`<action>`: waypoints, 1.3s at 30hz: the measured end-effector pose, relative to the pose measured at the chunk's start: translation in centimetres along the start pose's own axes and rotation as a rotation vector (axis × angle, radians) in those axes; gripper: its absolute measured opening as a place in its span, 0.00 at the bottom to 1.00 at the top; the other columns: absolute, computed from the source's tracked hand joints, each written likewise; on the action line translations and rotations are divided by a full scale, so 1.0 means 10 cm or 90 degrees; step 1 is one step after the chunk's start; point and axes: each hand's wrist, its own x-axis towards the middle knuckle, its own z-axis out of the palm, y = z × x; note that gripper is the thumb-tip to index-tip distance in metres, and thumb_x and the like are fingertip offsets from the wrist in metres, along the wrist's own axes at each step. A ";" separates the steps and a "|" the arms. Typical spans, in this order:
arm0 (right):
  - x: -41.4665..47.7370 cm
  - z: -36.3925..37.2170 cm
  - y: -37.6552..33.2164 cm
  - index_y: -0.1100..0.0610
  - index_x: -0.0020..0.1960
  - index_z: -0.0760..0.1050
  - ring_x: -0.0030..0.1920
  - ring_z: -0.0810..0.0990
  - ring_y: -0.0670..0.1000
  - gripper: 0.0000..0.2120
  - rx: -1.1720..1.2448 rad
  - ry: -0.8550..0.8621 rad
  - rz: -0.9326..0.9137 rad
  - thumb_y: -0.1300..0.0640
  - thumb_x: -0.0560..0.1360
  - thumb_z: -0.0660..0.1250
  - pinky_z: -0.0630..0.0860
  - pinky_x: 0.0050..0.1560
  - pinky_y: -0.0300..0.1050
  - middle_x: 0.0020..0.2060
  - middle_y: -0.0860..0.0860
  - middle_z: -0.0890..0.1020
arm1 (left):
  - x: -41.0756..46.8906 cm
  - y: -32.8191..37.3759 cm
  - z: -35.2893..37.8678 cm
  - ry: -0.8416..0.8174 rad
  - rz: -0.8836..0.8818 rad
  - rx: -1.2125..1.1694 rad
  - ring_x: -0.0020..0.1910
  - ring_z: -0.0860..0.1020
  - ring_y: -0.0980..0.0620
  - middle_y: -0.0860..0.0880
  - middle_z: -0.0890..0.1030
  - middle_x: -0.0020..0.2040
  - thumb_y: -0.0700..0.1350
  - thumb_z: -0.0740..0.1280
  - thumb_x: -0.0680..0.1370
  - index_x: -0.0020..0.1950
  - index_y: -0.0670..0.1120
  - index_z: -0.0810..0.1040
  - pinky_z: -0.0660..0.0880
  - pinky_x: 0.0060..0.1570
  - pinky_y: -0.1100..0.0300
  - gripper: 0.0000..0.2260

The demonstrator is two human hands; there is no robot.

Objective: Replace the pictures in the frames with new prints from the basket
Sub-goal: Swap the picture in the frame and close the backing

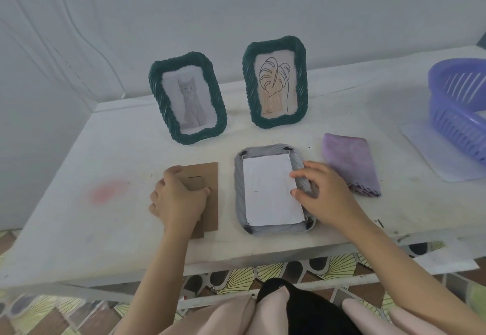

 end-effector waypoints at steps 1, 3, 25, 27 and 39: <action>0.00 0.00 0.00 0.50 0.59 0.77 0.68 0.64 0.47 0.16 -0.001 0.000 -0.001 0.56 0.72 0.69 0.58 0.62 0.37 0.65 0.50 0.70 | 0.03 0.01 -0.02 -0.009 -0.021 -0.021 0.67 0.63 0.40 0.43 0.68 0.66 0.47 0.74 0.68 0.67 0.52 0.64 0.59 0.65 0.47 0.31; 0.00 0.00 -0.01 0.51 0.59 0.76 0.68 0.64 0.47 0.16 -0.002 -0.001 0.000 0.56 0.72 0.69 0.58 0.62 0.37 0.65 0.50 0.70 | 0.10 0.03 -0.04 -0.025 -0.050 -0.053 0.66 0.64 0.40 0.43 0.69 0.65 0.45 0.76 0.66 0.66 0.53 0.64 0.62 0.65 0.47 0.33; -0.04 -0.01 -0.02 0.51 0.58 0.77 0.66 0.66 0.46 0.15 0.032 0.004 0.006 0.57 0.72 0.70 0.59 0.62 0.37 0.64 0.49 0.70 | 0.07 0.31 -0.58 -0.214 0.179 -0.492 0.36 0.80 0.58 0.48 0.81 0.43 0.31 0.69 0.70 0.49 0.46 0.79 0.77 0.36 0.67 0.12; -0.04 -0.01 0.00 0.51 0.58 0.77 0.66 0.65 0.46 0.14 0.035 0.004 0.004 0.57 0.73 0.68 0.58 0.61 0.36 0.64 0.49 0.70 | 0.06 0.39 -0.51 -0.268 0.195 -0.519 0.42 0.81 0.54 0.47 0.82 0.46 0.29 0.67 0.71 0.52 0.45 0.78 0.79 0.44 0.63 0.14; 0.00 -0.05 0.03 0.50 0.60 0.76 0.65 0.67 0.46 0.16 0.050 -0.008 0.018 0.57 0.73 0.68 0.62 0.62 0.37 0.65 0.49 0.71 | 0.09 0.51 0.18 -0.432 0.211 -0.401 0.50 0.78 0.47 0.43 0.80 0.53 0.28 0.67 0.71 0.55 0.48 0.77 0.77 0.52 0.54 0.19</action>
